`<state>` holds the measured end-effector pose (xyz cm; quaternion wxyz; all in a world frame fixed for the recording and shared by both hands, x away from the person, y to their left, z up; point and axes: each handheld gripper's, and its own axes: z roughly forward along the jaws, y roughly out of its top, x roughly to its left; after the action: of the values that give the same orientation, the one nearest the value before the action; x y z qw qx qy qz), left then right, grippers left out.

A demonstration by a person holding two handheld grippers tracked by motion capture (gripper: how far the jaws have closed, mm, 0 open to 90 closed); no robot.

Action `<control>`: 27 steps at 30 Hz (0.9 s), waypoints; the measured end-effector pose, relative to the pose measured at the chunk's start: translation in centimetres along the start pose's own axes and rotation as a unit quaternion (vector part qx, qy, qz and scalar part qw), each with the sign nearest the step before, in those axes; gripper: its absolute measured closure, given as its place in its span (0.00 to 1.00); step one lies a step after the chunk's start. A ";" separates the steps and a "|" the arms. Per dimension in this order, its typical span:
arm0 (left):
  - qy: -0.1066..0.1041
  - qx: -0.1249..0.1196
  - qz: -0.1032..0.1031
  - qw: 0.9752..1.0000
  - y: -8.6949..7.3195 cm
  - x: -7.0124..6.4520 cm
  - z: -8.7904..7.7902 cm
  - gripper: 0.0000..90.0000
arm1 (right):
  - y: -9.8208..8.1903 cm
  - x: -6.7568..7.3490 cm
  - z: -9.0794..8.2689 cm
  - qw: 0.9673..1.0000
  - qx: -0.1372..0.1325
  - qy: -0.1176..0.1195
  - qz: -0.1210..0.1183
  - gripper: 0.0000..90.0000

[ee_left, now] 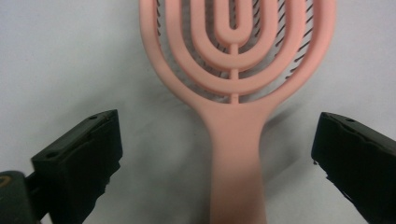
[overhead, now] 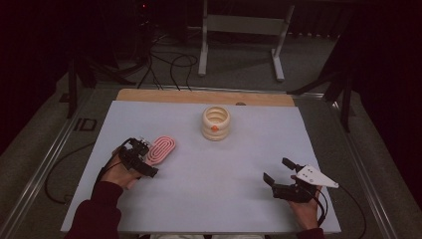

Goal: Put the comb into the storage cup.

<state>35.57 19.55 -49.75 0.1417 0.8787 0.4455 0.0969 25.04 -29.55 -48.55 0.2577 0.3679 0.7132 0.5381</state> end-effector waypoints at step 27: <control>-0.026 0.028 -0.017 0.999 0.6 0.2 -0.4 0.69 | 0.0 -0.1 -0.1 1.000 0.000 -0.002 -0.001 0.10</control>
<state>36.08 19.43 -49.18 0.1299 0.8771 0.4587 0.0590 25.02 -29.64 -48.53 0.2597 0.3687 0.7129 0.5370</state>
